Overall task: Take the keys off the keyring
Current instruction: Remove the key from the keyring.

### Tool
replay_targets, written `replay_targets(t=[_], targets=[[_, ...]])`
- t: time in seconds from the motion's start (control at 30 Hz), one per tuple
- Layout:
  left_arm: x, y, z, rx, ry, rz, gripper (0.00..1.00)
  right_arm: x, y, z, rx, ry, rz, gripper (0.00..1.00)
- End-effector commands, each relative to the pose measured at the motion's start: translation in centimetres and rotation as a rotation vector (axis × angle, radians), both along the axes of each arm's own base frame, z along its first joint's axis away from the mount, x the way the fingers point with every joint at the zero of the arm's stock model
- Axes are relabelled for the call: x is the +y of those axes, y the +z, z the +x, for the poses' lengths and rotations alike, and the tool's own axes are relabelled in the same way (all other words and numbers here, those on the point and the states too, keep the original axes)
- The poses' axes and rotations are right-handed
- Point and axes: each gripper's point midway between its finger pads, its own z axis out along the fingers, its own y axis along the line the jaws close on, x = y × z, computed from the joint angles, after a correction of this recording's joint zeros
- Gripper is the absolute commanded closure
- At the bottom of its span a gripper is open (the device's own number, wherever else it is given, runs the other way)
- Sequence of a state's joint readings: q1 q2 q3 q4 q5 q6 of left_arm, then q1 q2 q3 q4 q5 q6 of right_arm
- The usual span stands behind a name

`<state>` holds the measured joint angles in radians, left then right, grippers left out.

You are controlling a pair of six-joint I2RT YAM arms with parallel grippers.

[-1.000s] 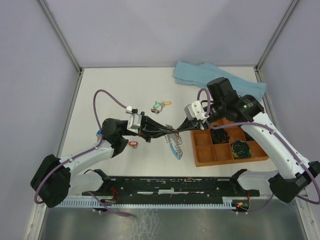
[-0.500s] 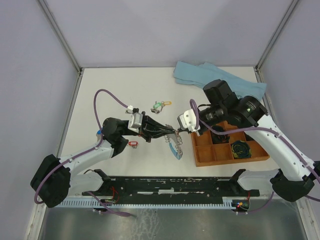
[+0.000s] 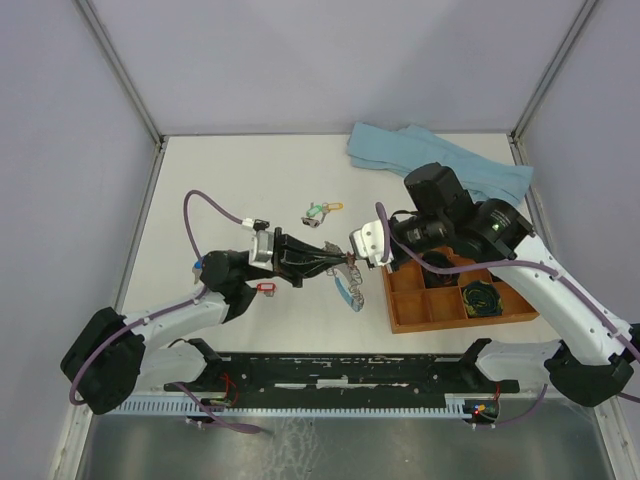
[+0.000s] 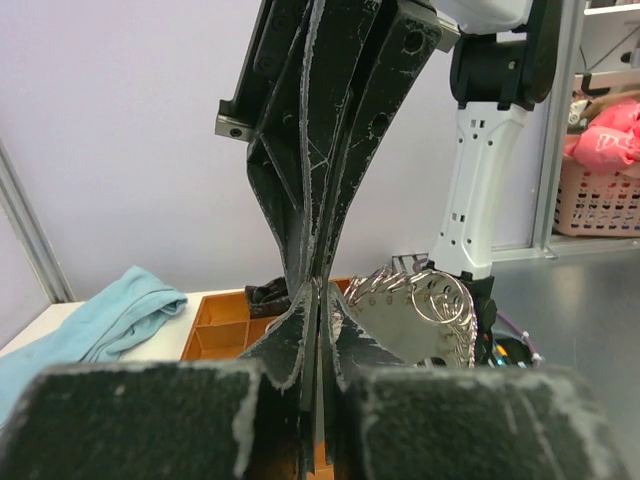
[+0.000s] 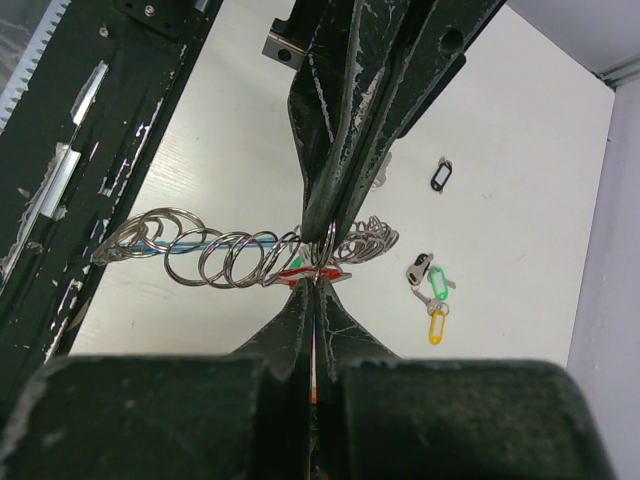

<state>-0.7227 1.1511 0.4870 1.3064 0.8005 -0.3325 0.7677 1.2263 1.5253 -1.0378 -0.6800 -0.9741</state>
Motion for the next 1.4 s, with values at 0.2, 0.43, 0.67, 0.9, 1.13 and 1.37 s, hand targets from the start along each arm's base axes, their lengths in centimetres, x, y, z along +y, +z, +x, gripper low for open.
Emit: replay_targets(t=[0.2,0.43,0.67,0.9,1.13,1.37], targets=[[1.9,3.4,-0.6,-0.056,0.072,-0.209,0.97,-1.3,1.3,1.3,0.007,-0.138,-0.005,0.99],[1.2,1.3,0.8,-0.027,0.11,-0.166,0.97,-1.6,1.1,2.2,-0.022,-0.179,-0.042,0.99],[0.4,0.5,1.6,-0.005,0.111,-0.159,0.96,-1.4,1.0,2.3,-0.072,-0.182,-0.09,0.99],[0.3,-0.3,1.9,0.002,0.121,-0.138,0.85,-1.4,0.9,2.6,-0.095,-0.202,-0.117,0.99],[0.7,-1.3,2.0,-0.002,0.163,-0.103,0.71,-1.5,0.9,2.9,-0.099,-0.221,-0.124,0.99],[1.1,-1.2,2.3,-0.006,0.213,-0.053,0.65,-1.5,0.7,3.1,-0.1,-0.225,-0.135,0.99]])
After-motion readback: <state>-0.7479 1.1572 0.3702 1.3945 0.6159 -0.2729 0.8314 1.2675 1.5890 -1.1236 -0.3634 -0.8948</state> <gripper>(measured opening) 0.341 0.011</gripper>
